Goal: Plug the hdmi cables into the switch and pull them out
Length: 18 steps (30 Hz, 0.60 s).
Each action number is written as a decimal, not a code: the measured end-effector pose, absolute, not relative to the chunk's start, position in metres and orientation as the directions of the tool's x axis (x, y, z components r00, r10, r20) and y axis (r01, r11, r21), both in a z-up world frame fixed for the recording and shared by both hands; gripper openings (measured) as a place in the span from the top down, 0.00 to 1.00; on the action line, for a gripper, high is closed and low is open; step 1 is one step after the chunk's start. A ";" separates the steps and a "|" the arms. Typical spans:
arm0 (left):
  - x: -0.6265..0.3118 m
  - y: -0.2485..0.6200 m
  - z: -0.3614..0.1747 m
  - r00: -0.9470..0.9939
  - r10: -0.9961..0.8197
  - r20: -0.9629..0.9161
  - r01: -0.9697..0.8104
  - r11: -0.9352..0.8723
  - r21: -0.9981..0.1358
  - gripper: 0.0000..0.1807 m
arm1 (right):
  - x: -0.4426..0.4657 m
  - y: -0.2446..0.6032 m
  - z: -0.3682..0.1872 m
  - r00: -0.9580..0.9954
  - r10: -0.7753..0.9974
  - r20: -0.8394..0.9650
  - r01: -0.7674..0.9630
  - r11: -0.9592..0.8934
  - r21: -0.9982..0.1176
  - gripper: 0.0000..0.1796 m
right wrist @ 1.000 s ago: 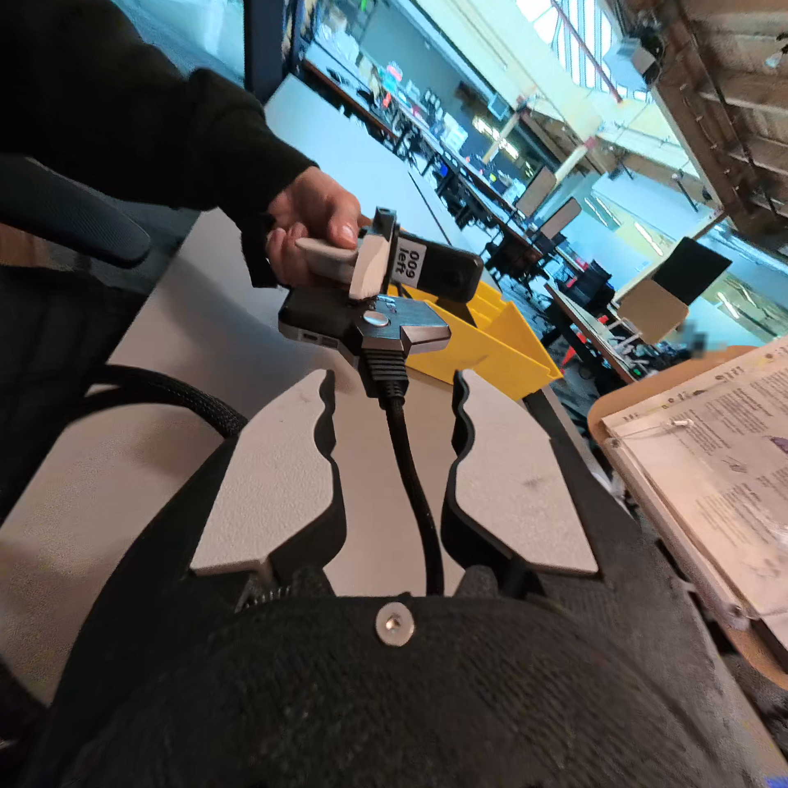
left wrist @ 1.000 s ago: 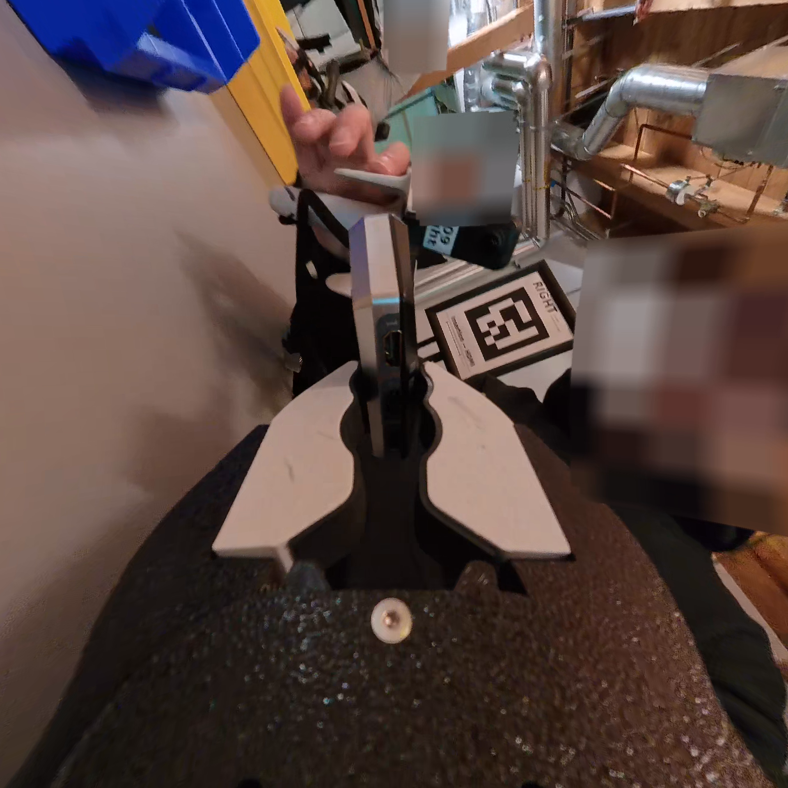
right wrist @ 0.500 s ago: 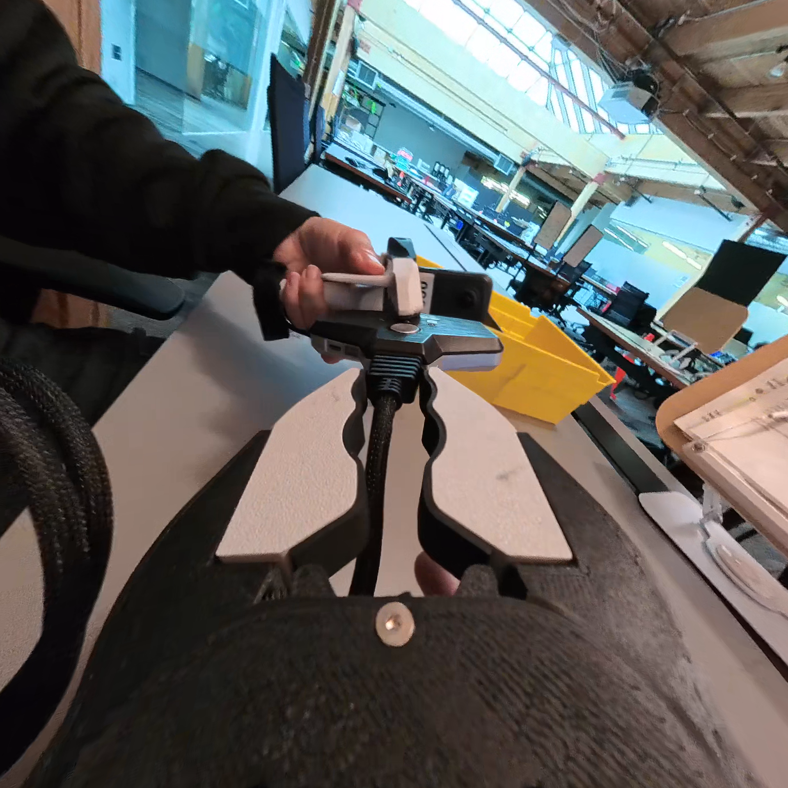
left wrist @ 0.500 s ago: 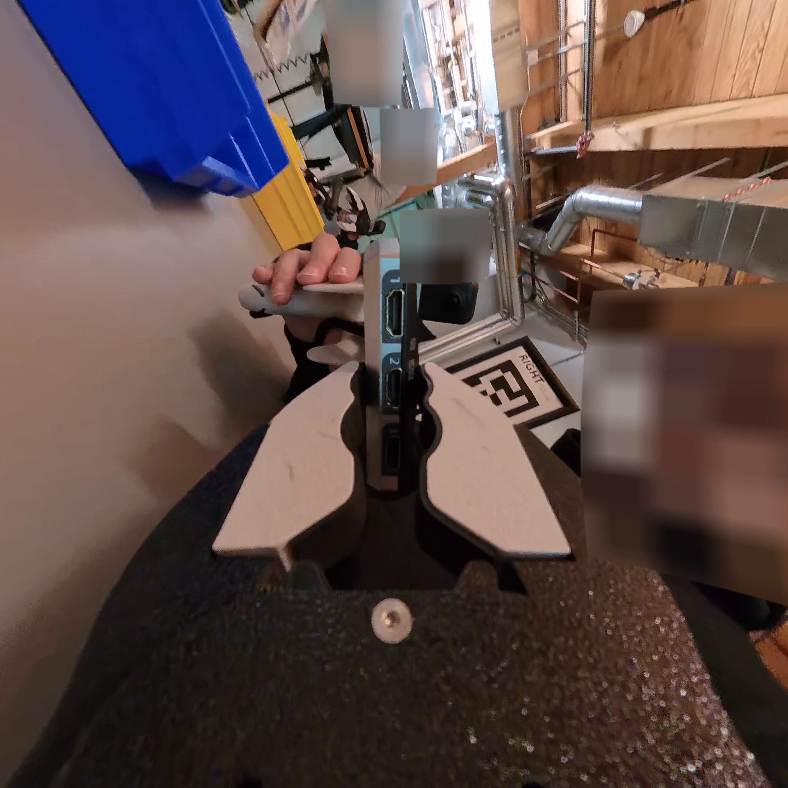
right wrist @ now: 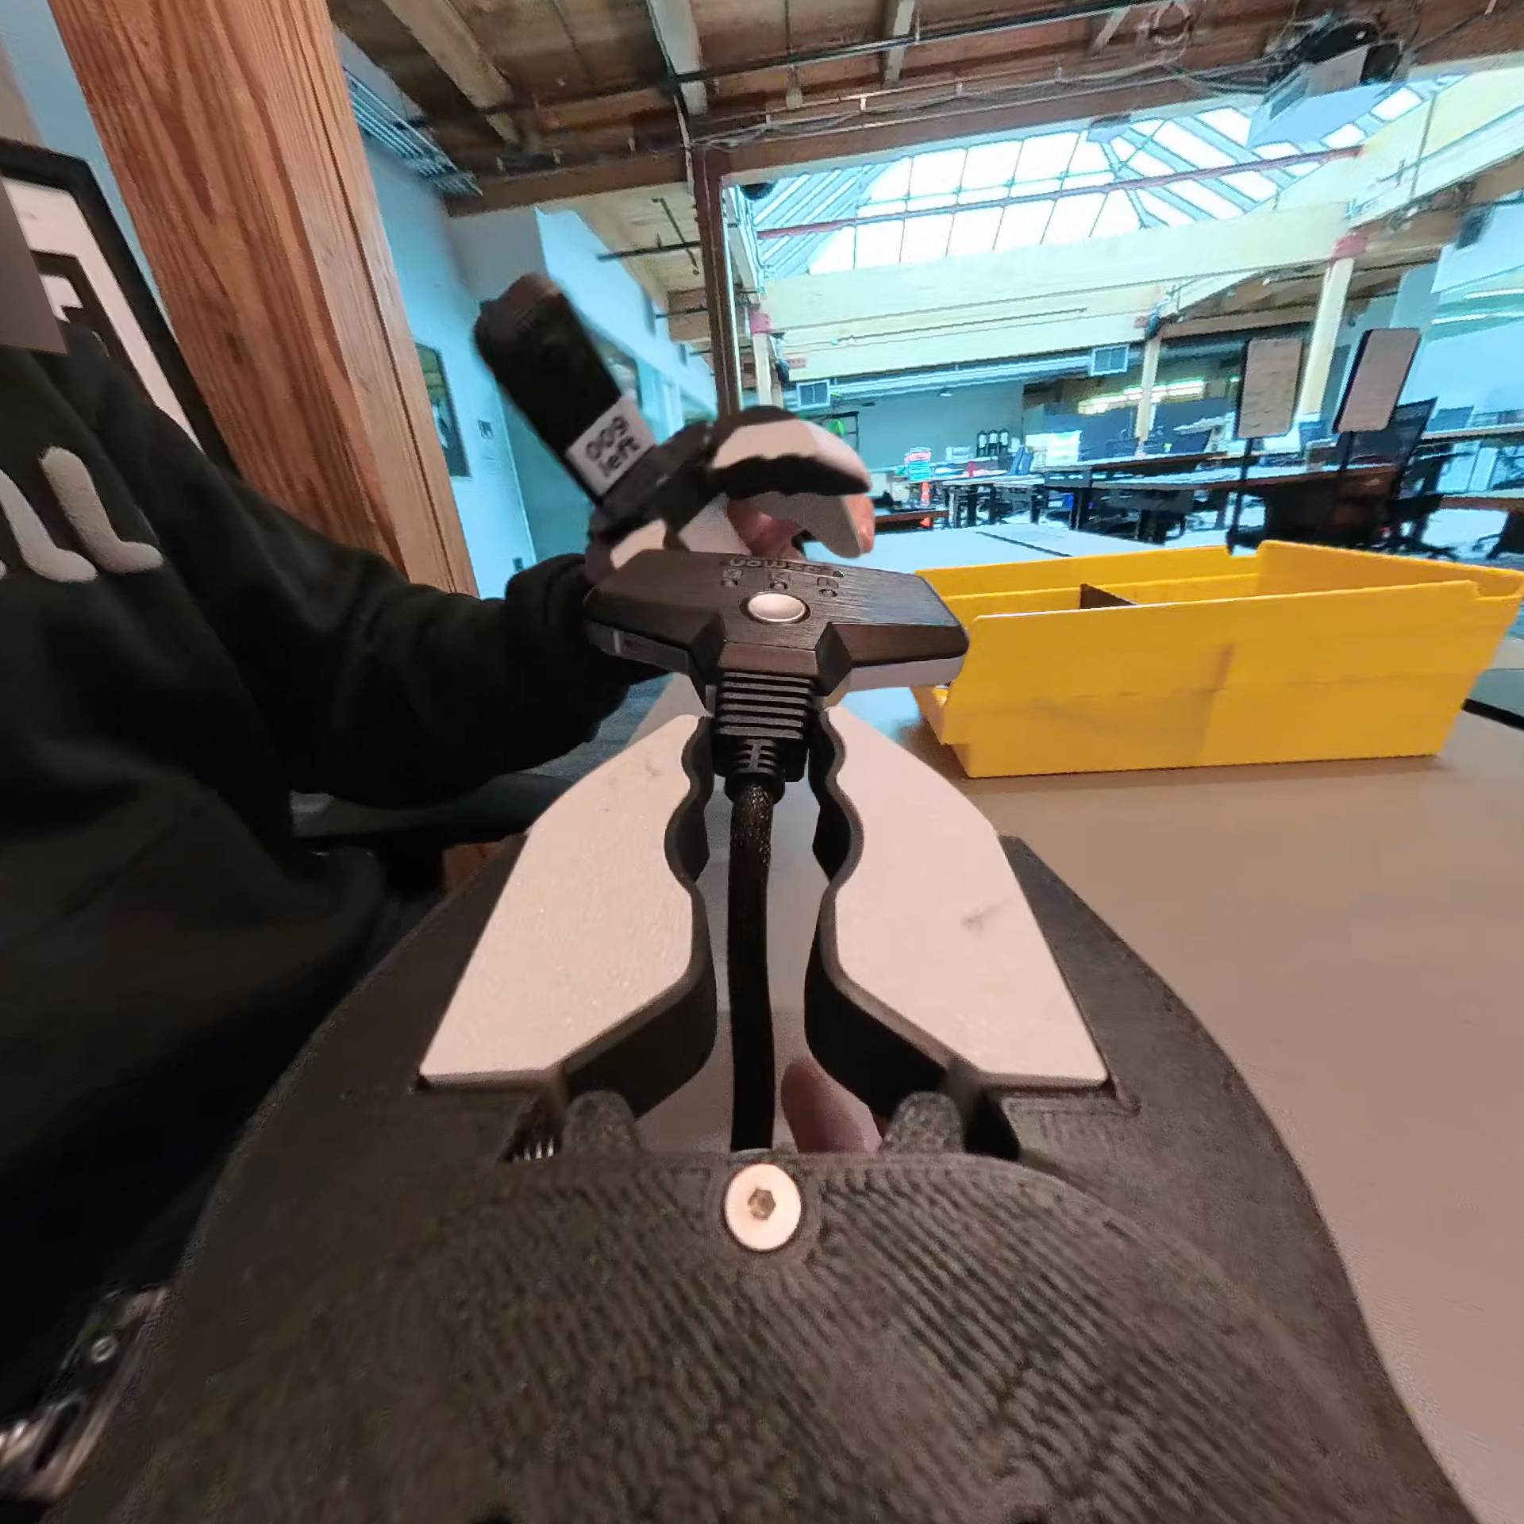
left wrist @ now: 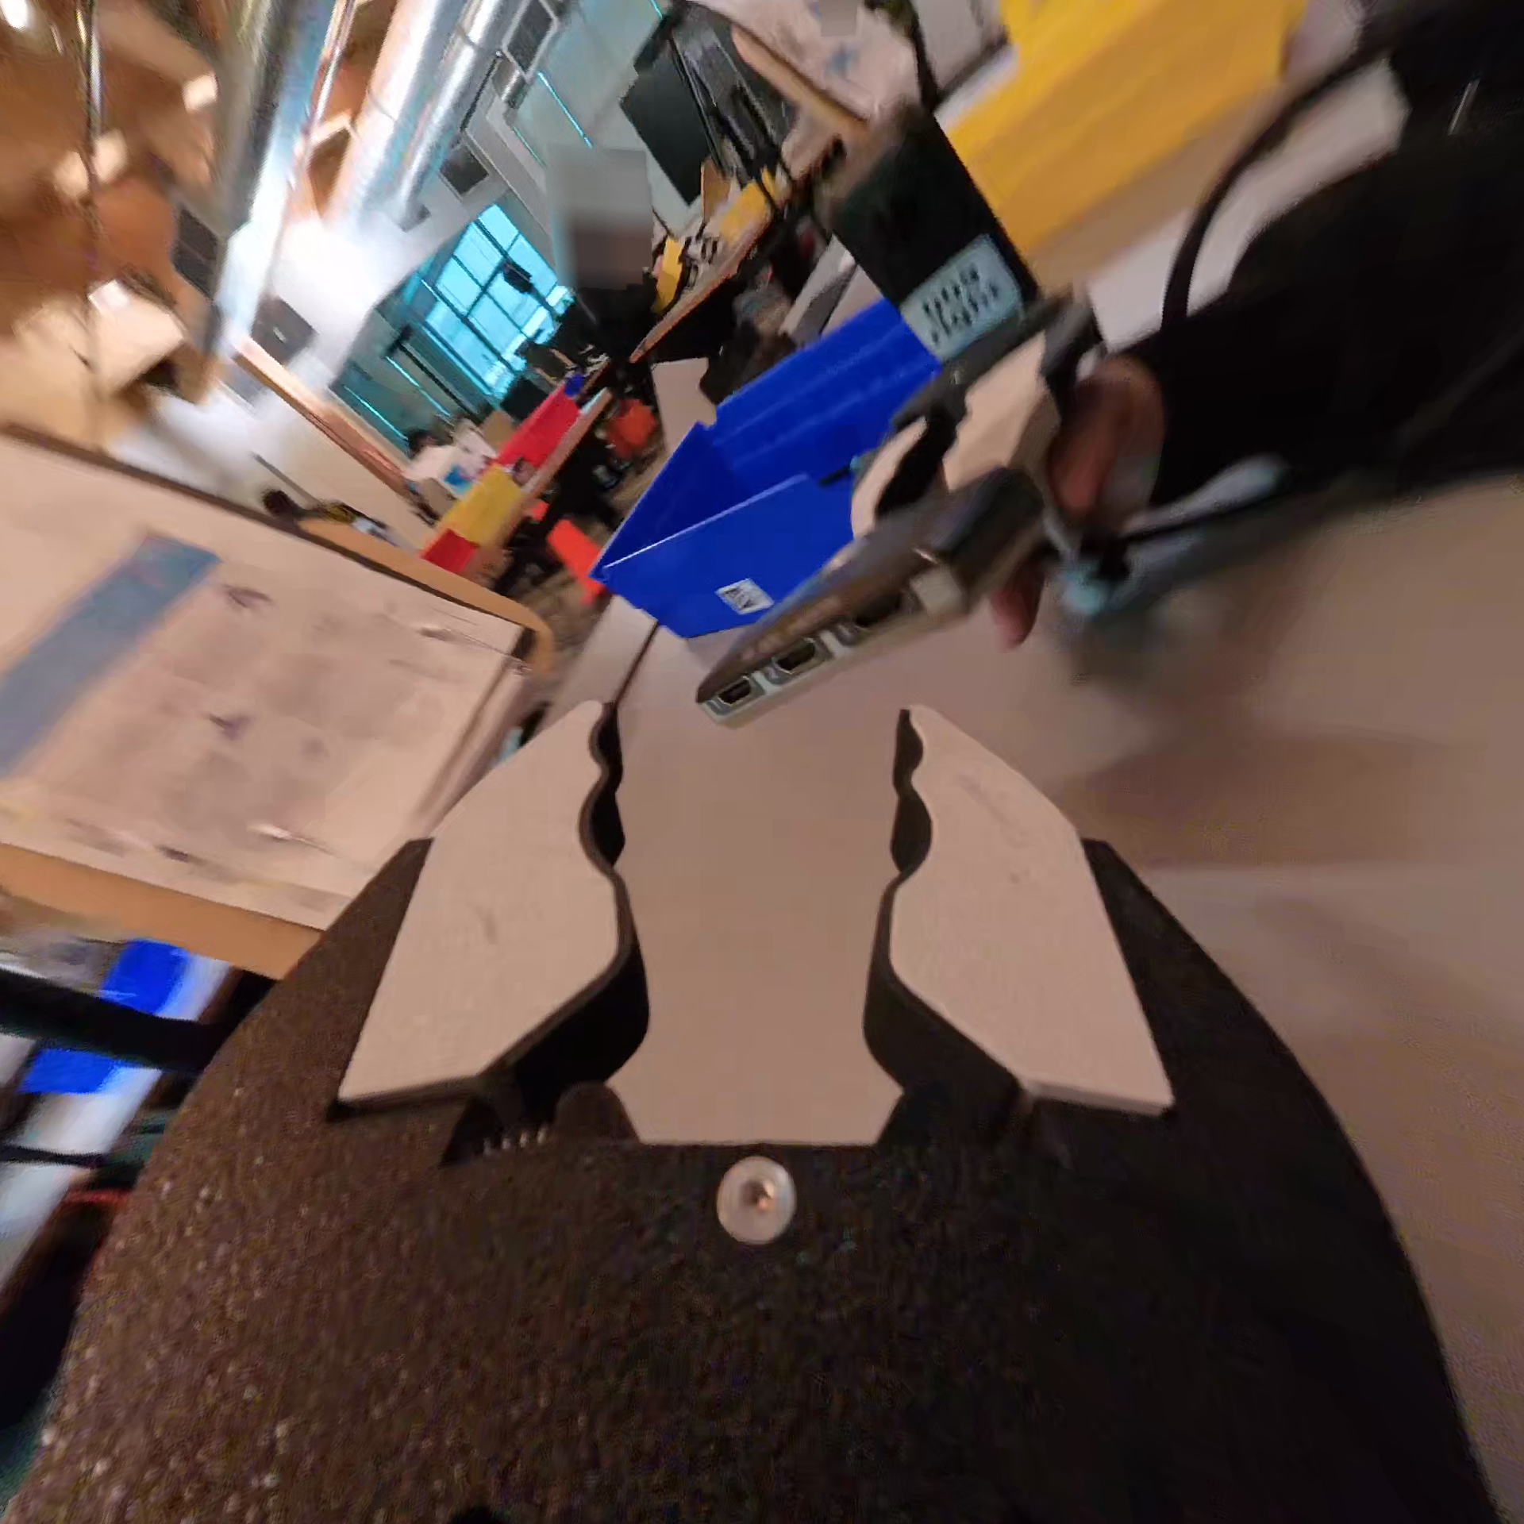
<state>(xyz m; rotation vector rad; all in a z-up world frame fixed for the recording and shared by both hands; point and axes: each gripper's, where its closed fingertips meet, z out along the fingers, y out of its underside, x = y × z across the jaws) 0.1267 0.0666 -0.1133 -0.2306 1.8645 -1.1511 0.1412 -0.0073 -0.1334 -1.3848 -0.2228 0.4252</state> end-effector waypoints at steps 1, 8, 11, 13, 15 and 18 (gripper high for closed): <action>0.127 0.065 -0.118 -0.523 -0.508 -0.685 0.313 0.633 -0.708 0.62 | 0.141 -0.007 -0.133 0.902 0.420 -0.100 -0.167 0.126 -0.978 0.88; 0.134 0.038 -0.127 -0.239 -0.222 -0.945 0.425 0.851 -0.308 0.76 | 0.128 -0.002 -0.133 0.868 0.477 -0.134 -0.210 0.108 -0.972 0.88; 0.143 0.040 -0.116 -0.102 -0.242 -0.965 0.384 0.885 -0.262 0.84 | 0.131 -0.001 -0.130 0.872 0.465 -0.152 -0.238 0.133 -0.962 0.88; 0.149 0.041 -0.112 -0.056 -0.289 -0.956 0.334 0.896 -0.291 0.84 | 0.136 -0.001 -0.125 0.885 0.437 -0.160 -0.261 0.182 -0.948 0.88; 0.153 0.042 -0.107 0.005 -0.289 -0.957 0.308 0.911 -0.273 0.84 | 0.139 -0.001 -0.120 0.875 0.440 -0.201 -0.320 0.215 -0.923 0.87; 0.160 0.041 -0.107 -0.036 -0.321 -0.947 0.285 0.905 -0.317 0.84 | 0.144 -0.001 -0.118 0.869 0.433 -0.237 -0.363 0.234 -0.902 0.87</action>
